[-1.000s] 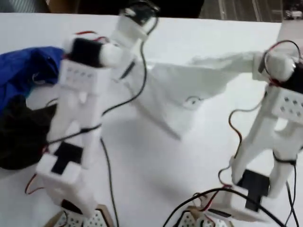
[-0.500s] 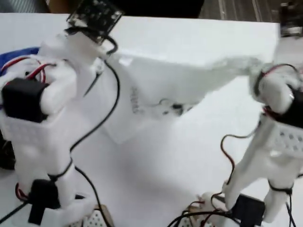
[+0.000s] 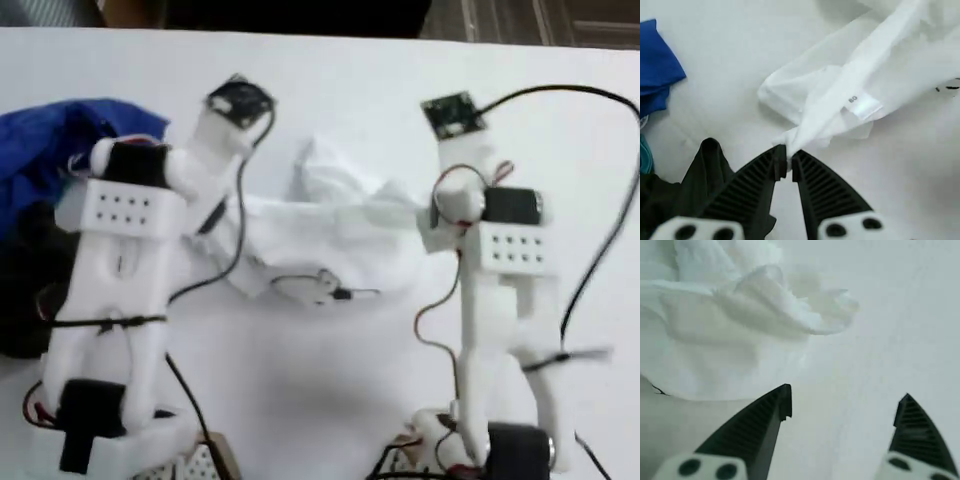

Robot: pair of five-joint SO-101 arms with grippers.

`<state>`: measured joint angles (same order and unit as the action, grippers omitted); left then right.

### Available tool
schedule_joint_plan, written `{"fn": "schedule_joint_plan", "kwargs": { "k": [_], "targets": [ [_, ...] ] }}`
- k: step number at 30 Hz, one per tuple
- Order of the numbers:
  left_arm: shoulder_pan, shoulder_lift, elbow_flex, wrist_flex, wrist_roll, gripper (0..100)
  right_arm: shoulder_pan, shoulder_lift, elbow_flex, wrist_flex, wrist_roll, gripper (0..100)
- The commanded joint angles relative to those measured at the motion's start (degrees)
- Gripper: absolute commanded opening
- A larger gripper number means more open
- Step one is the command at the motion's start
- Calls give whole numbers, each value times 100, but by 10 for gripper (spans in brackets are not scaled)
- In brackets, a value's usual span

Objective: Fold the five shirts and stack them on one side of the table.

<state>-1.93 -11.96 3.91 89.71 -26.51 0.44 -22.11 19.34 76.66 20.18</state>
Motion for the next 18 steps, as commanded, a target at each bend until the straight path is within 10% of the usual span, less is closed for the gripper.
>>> {"fn": "schedule_joint_plan", "kwargs": {
  "k": [1,10,18],
  "targets": [
    [-633,-211,66,-79,-510,24,462,-725,-378,-145,79,344],
    [-1714,-193,295,44,-1301,24,295,945,-721,-1657,114,320],
    [-1697,-202,1429,0,-1424,24,-1235,3864,-3877,-409,-229,244]
  ]
}}
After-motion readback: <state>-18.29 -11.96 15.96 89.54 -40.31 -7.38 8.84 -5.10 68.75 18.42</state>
